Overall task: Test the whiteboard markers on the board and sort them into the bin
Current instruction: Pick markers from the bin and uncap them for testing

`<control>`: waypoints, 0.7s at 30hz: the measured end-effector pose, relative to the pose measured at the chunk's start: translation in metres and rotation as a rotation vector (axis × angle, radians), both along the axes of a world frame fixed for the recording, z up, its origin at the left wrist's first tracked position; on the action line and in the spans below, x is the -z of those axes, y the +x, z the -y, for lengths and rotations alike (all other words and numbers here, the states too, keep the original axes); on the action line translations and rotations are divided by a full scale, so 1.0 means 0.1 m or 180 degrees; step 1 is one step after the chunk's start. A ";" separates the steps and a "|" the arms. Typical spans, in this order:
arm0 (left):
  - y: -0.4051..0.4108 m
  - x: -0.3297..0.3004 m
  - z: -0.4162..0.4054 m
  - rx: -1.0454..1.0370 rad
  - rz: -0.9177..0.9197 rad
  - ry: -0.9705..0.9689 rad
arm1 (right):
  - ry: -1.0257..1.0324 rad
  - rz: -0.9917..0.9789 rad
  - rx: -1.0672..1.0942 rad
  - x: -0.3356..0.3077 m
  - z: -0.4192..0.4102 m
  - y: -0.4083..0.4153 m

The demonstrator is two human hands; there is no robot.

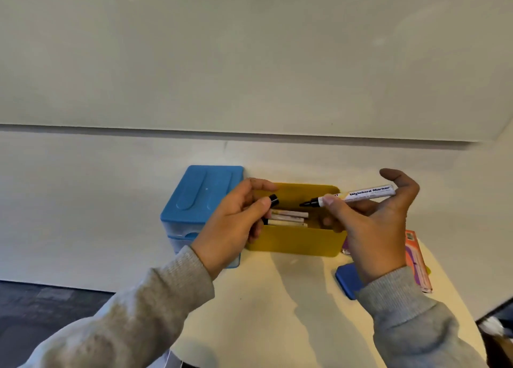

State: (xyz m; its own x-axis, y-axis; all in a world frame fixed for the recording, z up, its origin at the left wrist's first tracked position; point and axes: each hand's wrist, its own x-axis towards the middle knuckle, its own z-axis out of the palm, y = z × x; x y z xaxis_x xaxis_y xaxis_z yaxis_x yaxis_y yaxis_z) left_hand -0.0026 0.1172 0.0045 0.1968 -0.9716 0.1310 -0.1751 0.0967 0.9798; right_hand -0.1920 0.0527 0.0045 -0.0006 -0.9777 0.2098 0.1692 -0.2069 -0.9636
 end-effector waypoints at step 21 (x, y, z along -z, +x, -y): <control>-0.12 0.08 0.00 0.0050 -0.0368 0.0105 | 0.0249 0.0618 -0.0472 0.10 -0.09 -0.04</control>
State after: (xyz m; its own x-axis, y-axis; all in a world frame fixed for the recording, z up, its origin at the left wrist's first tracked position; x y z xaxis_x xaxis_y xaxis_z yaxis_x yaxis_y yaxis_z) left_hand -0.0143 0.1173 -0.0032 0.1935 -0.9781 0.0762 -0.0594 0.0659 0.9961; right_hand -0.1958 0.0613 -0.0053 0.1112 -0.9834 0.1435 0.3755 -0.0921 -0.9222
